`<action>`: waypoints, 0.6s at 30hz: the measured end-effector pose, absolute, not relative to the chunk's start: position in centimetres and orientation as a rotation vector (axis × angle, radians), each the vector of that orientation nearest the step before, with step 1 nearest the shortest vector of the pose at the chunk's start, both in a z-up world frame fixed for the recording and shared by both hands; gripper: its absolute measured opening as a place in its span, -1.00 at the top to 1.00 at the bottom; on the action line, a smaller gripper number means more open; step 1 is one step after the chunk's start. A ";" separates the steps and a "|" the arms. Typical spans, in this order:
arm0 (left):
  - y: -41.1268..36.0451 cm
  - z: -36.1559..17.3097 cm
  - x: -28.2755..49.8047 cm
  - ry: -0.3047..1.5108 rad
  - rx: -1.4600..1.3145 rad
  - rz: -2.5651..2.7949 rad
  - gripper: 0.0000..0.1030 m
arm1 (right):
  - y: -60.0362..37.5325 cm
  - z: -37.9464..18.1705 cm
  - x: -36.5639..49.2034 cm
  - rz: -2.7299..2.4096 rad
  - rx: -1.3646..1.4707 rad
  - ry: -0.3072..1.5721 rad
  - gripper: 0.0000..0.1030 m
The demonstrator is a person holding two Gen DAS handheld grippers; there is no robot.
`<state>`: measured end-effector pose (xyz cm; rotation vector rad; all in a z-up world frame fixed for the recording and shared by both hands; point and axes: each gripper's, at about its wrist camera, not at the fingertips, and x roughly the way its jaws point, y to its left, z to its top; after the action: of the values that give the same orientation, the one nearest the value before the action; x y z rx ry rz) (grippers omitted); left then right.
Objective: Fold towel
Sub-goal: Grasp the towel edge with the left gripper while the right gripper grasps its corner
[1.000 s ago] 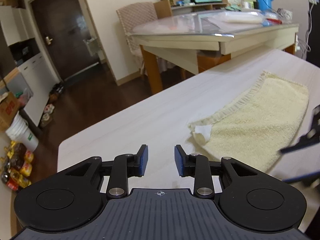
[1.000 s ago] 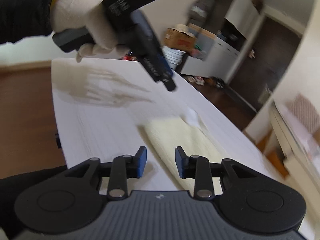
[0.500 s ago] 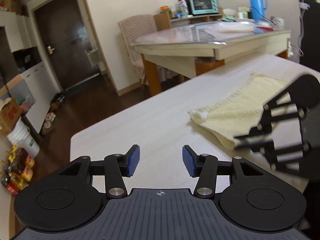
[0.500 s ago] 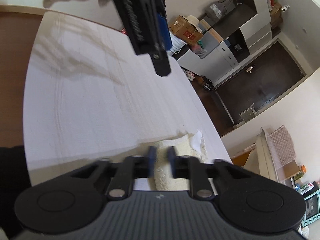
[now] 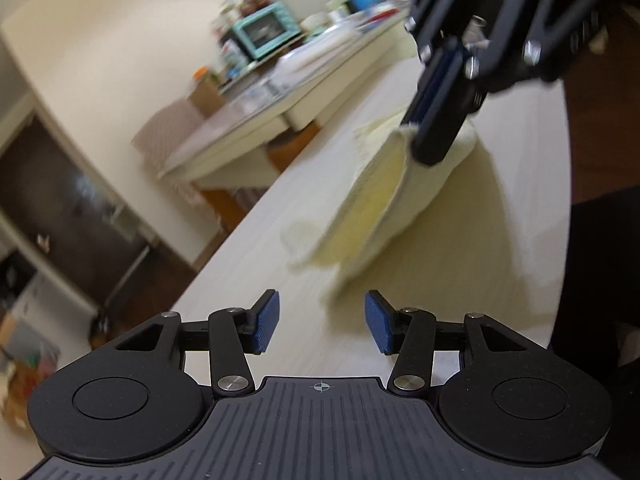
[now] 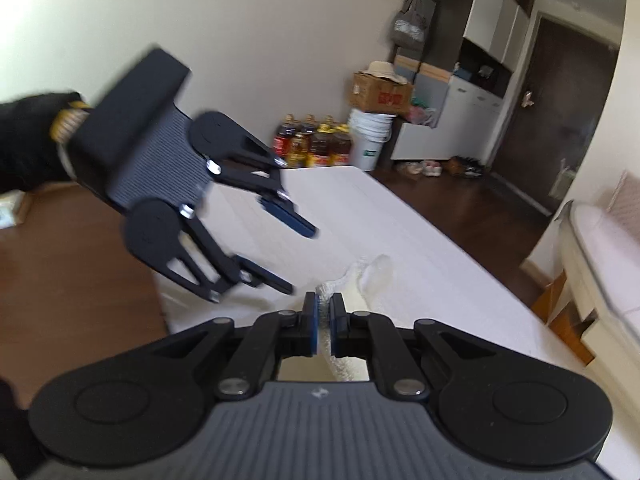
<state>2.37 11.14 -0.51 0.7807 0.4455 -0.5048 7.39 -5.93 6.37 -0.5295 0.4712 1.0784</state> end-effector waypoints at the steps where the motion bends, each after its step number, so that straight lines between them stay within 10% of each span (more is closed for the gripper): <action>1: 10.7 -0.6 2.3 0.439 0.791 -0.519 -0.01 | -6.8 6.4 6.8 1.094 -0.544 0.470 0.88; 6: 8.5 -1.4 0.7 0.377 0.887 -0.617 0.00 | -9.6 6.4 4.9 1.142 -0.570 0.465 0.87; 12: 6.9 -1.9 -0.7 0.387 0.976 -0.751 0.83 | -11.0 6.0 4.2 1.129 -0.553 0.474 0.87; 18: 6.1 -2.0 -0.7 0.474 0.947 -0.828 0.87 | -11.2 4.3 3.8 1.090 -0.549 0.482 0.80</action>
<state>-0.66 6.06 -1.95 0.9471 0.4739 -0.8282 3.76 -11.19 4.27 -0.5492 0.4824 1.0901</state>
